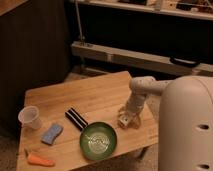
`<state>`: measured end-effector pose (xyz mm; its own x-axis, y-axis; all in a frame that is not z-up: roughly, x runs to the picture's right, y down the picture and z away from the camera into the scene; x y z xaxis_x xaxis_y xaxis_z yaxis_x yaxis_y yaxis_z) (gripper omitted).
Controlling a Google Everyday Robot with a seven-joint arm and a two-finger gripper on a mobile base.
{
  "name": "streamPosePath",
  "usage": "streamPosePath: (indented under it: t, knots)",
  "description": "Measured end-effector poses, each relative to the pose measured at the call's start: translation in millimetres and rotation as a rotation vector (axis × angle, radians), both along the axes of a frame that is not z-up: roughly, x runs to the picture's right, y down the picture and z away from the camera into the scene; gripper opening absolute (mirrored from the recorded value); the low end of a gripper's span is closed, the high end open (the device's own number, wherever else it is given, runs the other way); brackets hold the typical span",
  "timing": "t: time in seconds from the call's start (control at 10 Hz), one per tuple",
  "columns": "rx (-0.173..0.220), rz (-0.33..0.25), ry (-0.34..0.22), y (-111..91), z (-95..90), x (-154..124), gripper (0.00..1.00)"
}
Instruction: Place the bottle in the ceramic bowl
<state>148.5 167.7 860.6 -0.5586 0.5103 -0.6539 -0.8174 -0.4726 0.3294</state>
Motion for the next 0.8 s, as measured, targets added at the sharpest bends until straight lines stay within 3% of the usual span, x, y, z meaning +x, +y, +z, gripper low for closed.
streamPosePath:
  t: [0.3, 0.7, 0.8]
  knots:
    - [0.005, -0.018, 0.018, -5.3, -4.3, 3.0, 0.46]
    - [0.019, -0.104, 0.015, -22.6, -11.5, -15.4, 0.04]
    - [0.024, -0.122, 0.009, -25.3, -12.6, -20.2, 0.0]
